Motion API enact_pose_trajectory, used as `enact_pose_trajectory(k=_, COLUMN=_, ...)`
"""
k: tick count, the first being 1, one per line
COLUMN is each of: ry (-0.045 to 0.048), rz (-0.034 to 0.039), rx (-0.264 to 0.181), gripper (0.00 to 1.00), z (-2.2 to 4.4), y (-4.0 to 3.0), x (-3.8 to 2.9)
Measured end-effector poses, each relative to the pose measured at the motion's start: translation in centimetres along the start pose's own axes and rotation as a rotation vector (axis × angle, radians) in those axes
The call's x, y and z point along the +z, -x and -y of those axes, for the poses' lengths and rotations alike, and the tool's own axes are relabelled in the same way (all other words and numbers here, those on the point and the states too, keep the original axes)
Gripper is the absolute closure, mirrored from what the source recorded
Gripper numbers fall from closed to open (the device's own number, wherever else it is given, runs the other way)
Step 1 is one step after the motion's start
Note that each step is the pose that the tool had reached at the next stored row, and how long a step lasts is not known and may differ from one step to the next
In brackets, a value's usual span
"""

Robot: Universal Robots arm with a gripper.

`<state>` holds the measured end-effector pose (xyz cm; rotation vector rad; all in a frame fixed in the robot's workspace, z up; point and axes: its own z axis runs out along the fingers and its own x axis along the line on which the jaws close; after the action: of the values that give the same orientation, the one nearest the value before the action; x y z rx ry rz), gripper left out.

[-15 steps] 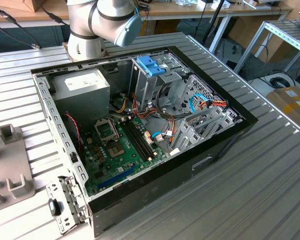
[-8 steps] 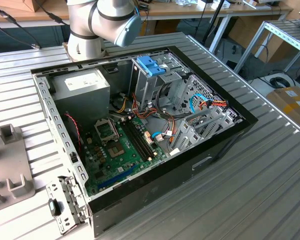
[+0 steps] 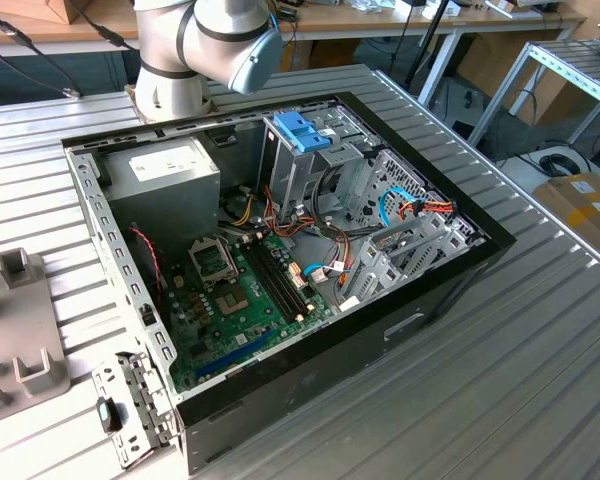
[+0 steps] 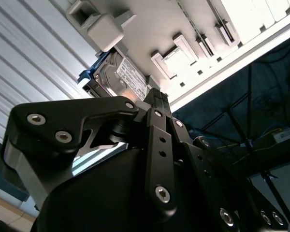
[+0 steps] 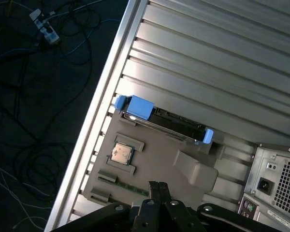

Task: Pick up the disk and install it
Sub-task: 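Pick up the disk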

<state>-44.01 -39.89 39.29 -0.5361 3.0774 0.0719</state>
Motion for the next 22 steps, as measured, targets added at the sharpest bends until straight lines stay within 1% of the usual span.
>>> enact_pose_trajectory(k=22, ry=0.0021, rz=-0.0037, rx=-0.086, gripper=0.89, z=0.0, y=0.0, x=0.0)
